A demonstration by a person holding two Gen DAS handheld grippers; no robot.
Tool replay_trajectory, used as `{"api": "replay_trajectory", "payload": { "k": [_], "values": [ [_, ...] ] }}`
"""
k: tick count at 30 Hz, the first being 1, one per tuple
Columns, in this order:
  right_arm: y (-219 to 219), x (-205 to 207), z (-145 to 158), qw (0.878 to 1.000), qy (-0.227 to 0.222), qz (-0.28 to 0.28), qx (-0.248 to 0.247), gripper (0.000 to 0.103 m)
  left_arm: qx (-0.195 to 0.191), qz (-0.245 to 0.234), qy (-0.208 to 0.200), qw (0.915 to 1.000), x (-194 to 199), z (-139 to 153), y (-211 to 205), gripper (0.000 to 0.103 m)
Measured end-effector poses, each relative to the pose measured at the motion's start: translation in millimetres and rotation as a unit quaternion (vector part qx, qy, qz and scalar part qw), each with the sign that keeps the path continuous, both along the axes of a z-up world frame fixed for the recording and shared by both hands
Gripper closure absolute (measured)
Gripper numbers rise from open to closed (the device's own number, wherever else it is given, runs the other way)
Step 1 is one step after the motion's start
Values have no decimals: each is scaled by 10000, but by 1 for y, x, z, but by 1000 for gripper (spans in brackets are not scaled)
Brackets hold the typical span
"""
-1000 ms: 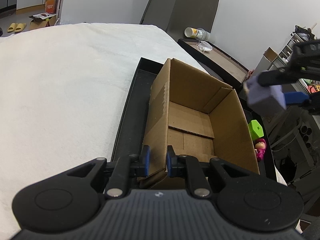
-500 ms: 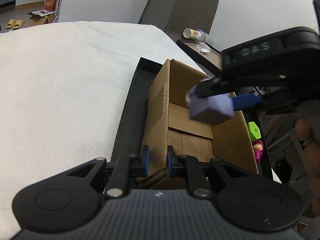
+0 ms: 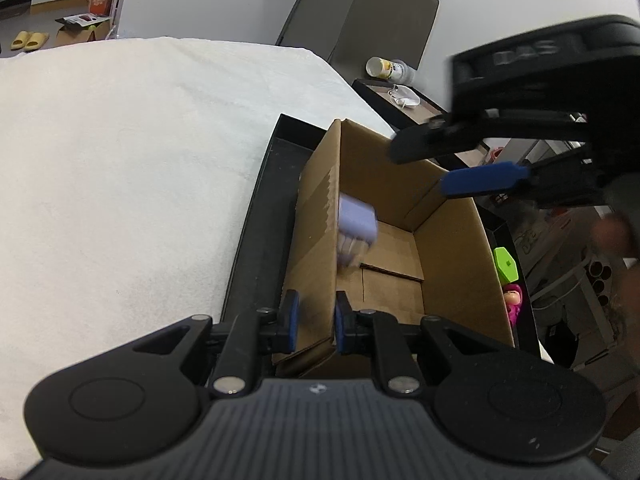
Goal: Organize rigid objects
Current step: 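Carry the lavender toy into the cardboard box and open the right gripper, then move the right gripper to the blue-red figure with the glass mug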
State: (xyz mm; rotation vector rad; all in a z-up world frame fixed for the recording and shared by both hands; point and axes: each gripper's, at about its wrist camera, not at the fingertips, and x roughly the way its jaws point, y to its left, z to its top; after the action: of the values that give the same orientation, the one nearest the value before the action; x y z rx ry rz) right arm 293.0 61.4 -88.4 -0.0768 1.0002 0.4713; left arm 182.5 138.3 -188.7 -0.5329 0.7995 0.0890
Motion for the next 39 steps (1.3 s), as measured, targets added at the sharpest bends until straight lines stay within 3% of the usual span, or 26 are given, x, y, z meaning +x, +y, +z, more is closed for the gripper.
{"api": "replay_trajectory", "payload": {
  "k": [22, 31, 39],
  "values": [
    [-109, -12, 32, 9986, -185, -489, -106, 44, 283, 39, 80, 9996, 4, 1, -9, 87],
    [-152, -10, 22, 9973, 4, -702, -193, 41, 320, 99, 115, 9994, 5, 1, -11, 87],
    [-174, -6, 14, 9979, 129, -489, -394, 32, 441, 92, 137, 9989, 5, 3, -14, 87]
  ]
}}
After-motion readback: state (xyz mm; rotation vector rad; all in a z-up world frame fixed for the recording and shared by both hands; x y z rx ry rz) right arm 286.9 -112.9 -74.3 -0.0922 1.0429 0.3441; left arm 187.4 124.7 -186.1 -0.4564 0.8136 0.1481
